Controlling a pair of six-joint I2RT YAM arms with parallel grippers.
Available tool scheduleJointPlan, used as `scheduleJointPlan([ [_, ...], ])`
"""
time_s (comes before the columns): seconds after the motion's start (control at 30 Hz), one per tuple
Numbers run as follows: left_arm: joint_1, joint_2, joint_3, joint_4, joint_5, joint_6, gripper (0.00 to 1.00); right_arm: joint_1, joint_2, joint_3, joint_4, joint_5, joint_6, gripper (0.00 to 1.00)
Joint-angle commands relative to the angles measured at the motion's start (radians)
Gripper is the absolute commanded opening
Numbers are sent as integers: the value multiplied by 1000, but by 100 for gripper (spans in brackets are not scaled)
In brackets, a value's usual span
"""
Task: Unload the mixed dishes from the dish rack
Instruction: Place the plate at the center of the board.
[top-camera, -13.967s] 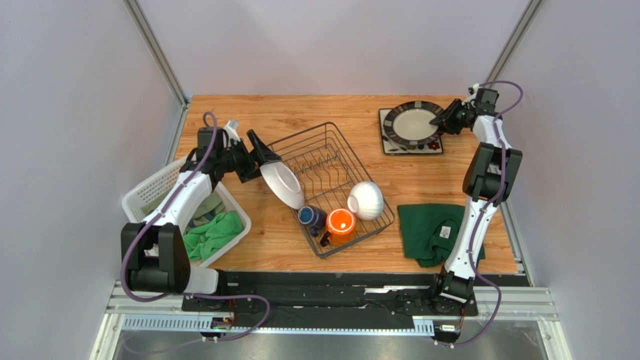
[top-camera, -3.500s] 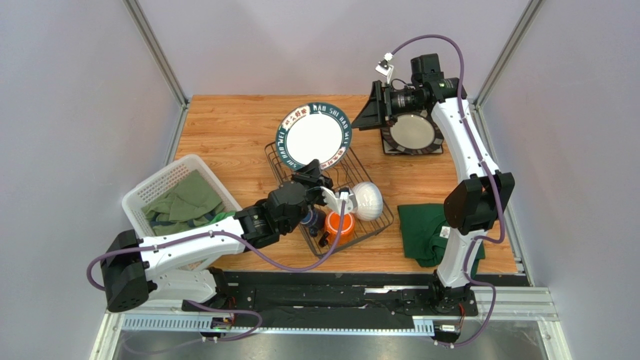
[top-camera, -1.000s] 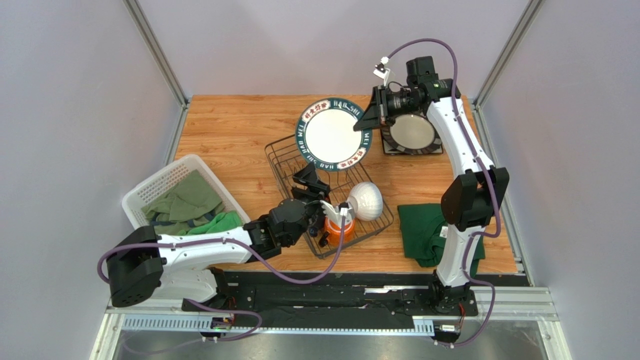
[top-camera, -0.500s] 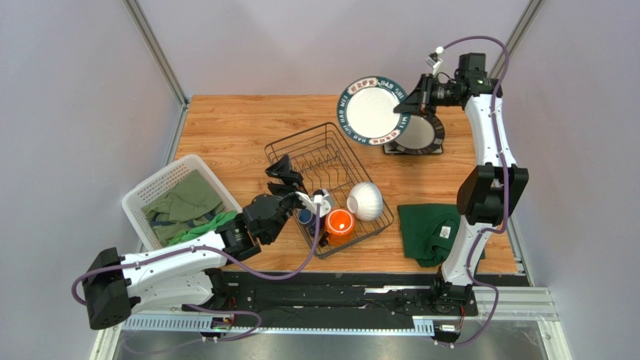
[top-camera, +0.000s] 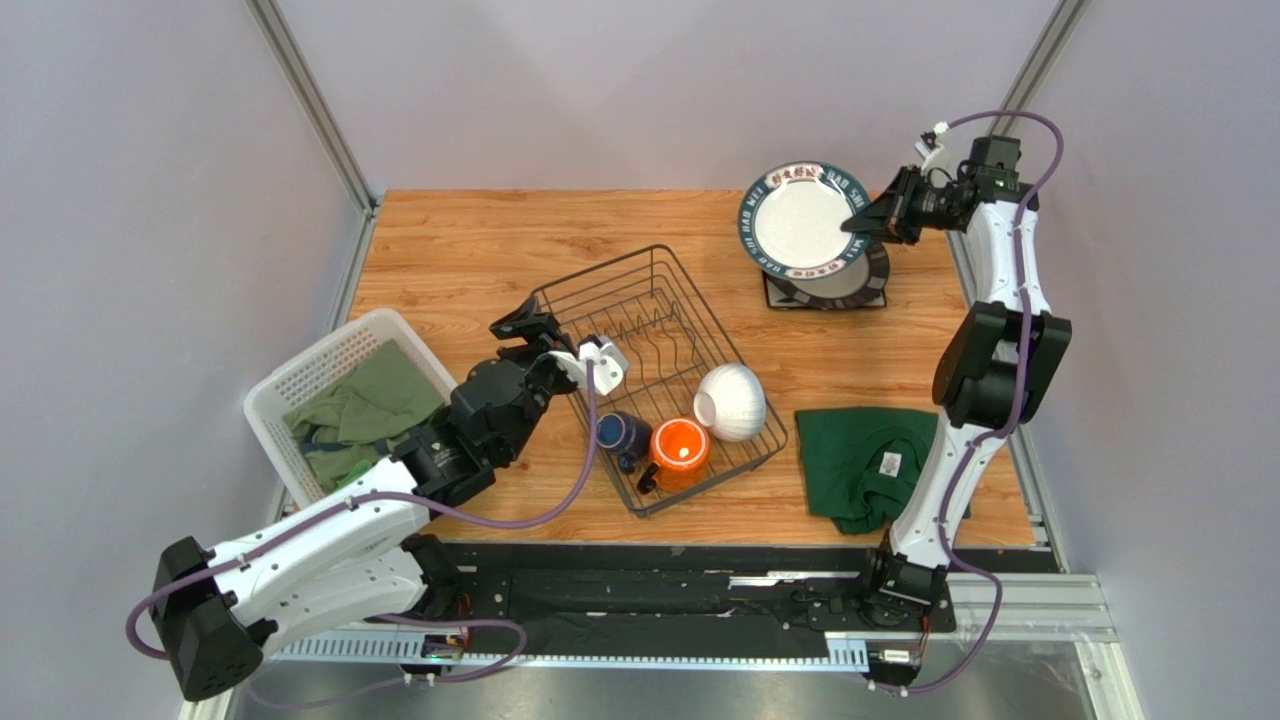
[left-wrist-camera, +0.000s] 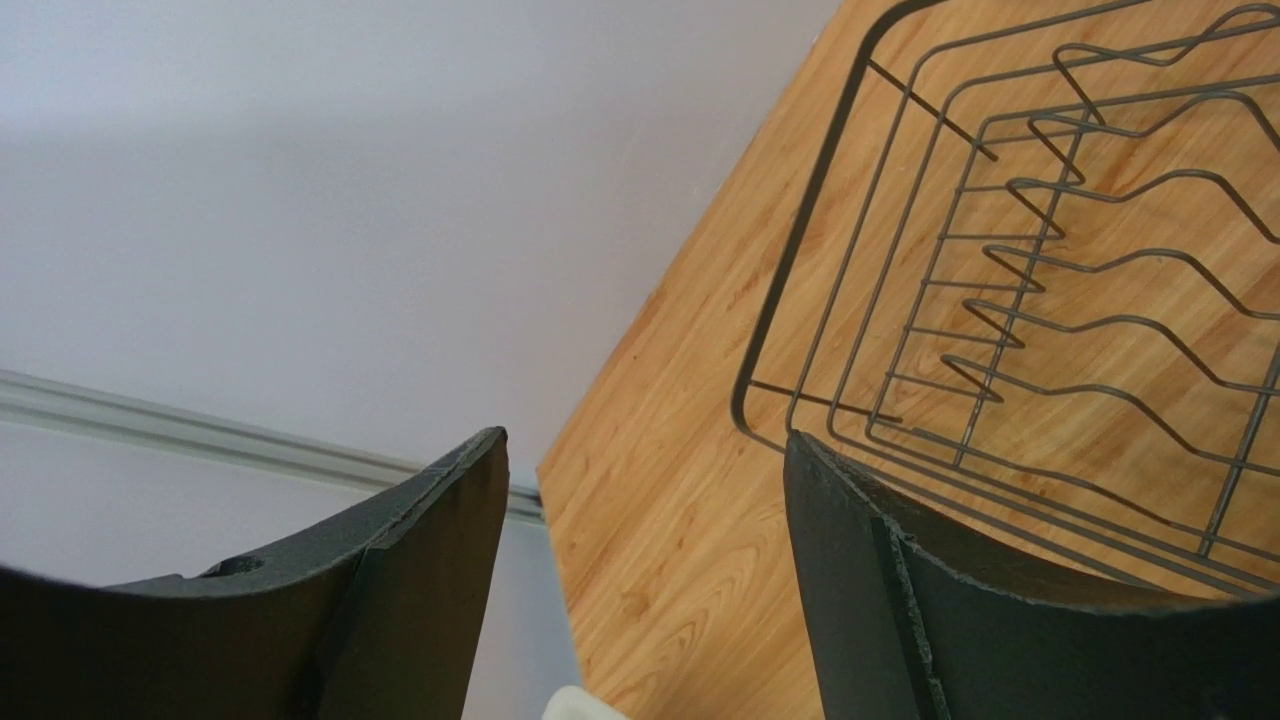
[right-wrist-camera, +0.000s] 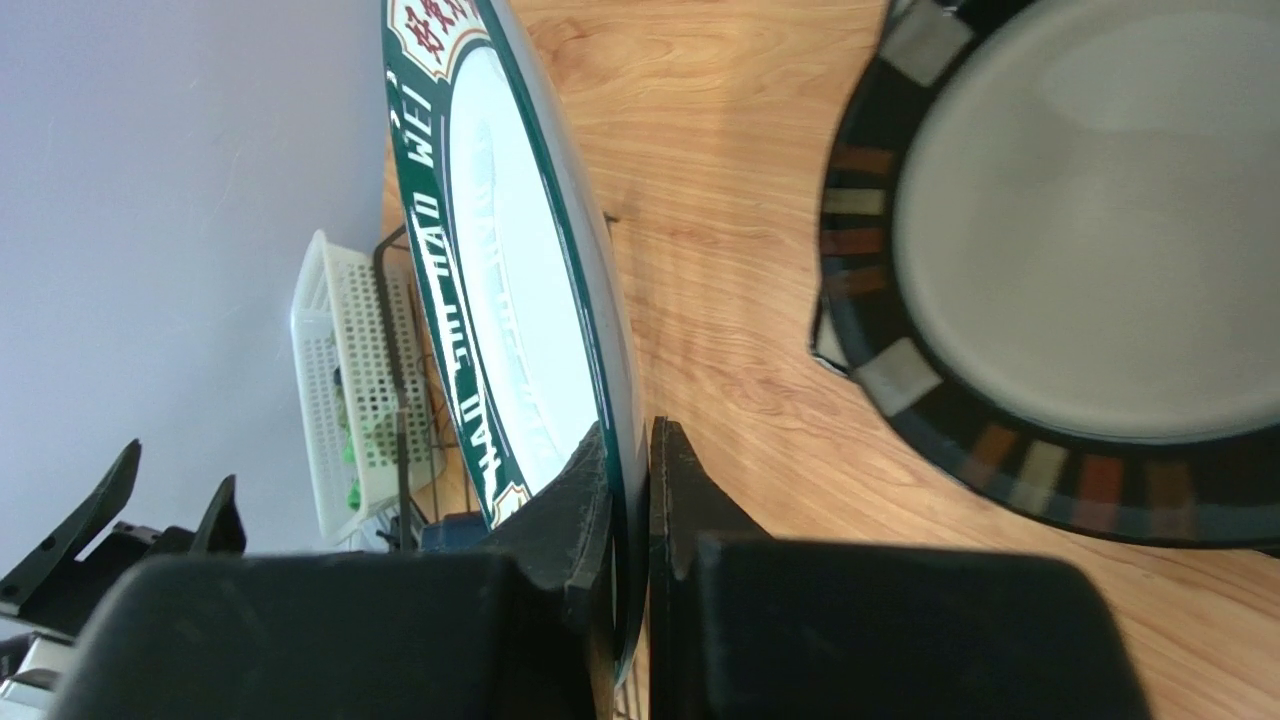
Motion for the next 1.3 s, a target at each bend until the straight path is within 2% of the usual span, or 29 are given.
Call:
scheduleJointPlan([
  [0.0,34,-15,46,-52,53,-94,75,-50,45,34,70,2,20,0],
  [0.3,65,5,32,-60,81,-140,75,-102,145,49,91,41,6,0],
  [0.6,74,24,27,-46,92,-146,74,-102,220,51,128,64,9,0],
  [1.0,77,22,13,-43,107,-157,73,-104,303,133,126,94,29,0],
  [1.17,77,22,12,-43,113,-160,73,-102,323,147,126,108,30,2],
  [1.27,77,22,12,-42,118,-162,73,-102,334,158,126,111,30,7],
])
